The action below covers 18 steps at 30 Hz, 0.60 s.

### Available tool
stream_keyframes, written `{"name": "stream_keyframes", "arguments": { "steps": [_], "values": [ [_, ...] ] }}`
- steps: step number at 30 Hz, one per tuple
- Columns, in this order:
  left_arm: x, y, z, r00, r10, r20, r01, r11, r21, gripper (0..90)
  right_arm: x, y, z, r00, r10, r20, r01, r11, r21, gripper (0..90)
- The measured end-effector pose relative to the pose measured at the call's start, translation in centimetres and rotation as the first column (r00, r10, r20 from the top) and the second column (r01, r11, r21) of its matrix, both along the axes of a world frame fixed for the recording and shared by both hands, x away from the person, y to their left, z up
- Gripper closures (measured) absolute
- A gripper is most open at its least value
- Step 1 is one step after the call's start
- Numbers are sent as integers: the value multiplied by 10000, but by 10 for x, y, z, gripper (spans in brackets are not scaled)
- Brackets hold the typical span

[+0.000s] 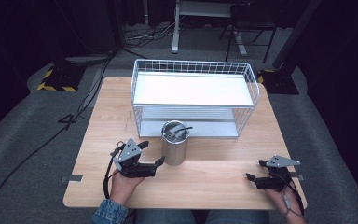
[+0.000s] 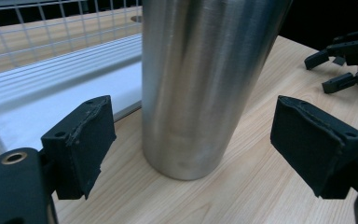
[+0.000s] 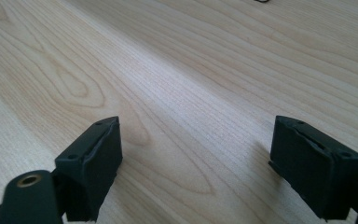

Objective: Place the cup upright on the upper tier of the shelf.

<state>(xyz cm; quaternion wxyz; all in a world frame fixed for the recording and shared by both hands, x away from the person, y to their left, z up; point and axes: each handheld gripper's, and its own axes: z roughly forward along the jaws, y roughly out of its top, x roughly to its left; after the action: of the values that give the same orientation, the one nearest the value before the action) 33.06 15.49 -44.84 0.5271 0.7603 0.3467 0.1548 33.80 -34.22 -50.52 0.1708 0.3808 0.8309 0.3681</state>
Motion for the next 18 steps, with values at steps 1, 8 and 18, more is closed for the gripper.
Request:
{"name": "stream_keyframes", "arguments": {
  "steps": [1,8,18],
  "values": [
    [1,-2,0,10000,-24,-62,24,10000,6,137,0,0,0,10000,-1,1,1,10000,1,173],
    [12,-19,-4,9998,-130,-165,131,9999,83,89,0,0,0,10000,-2,1,2,10000,-2,173],
    [25,-41,-12,9995,184,-269,-176,9994,289,0,0,0,0,10000,-10,-4,10,10000,-3,172]
  ]
}}
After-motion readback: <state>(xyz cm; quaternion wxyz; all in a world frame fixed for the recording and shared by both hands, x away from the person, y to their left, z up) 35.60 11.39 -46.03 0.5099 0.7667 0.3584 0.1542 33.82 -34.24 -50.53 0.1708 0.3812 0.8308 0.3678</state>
